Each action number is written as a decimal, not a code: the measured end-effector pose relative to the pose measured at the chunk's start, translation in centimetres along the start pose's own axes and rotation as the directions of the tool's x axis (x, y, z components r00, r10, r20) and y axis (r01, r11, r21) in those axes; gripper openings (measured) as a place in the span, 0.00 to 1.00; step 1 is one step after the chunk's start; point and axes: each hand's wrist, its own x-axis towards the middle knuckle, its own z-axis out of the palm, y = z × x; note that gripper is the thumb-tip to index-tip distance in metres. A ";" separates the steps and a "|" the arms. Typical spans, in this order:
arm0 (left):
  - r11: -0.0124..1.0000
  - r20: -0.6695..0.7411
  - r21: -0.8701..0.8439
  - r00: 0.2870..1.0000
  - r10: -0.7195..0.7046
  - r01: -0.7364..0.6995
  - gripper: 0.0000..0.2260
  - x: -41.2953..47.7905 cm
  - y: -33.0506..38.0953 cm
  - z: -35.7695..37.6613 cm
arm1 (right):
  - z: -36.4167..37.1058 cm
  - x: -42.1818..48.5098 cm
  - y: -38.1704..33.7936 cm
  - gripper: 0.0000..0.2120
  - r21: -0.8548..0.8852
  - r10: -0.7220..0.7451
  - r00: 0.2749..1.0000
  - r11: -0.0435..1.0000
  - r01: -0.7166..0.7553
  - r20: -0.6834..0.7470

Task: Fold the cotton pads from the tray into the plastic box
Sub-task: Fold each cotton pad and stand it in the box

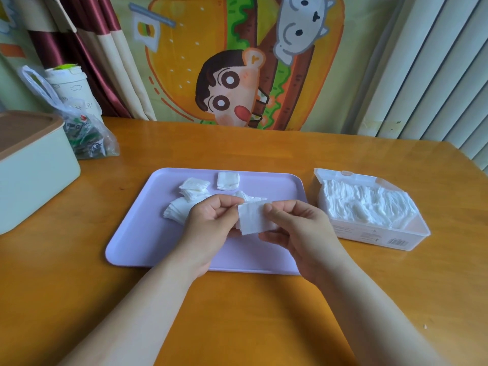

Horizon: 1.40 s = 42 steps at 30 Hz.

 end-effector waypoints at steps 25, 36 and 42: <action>0.991 0.102 -0.108 0.993 -0.065 0.076 0.12 0.0 0.3 -0.3 | 0.0 0.9 2.2 0.06 -0.025 -0.011 0.990 1.000 0.008 -0.144; 0.999 0.093 -0.039 0.996 0.010 -0.007 0.04 -0.1 -0.1 -0.3 | -0.4 0.7 1.5 0.10 -0.259 -0.148 0.986 0.958 0.123 -0.078; 0.998 0.116 -0.062 0.993 0.023 -0.016 0.04 0.0 -0.3 -0.5 | -0.8 0.7 1.3 0.04 -0.346 -0.191 0.981 0.919 0.187 0.023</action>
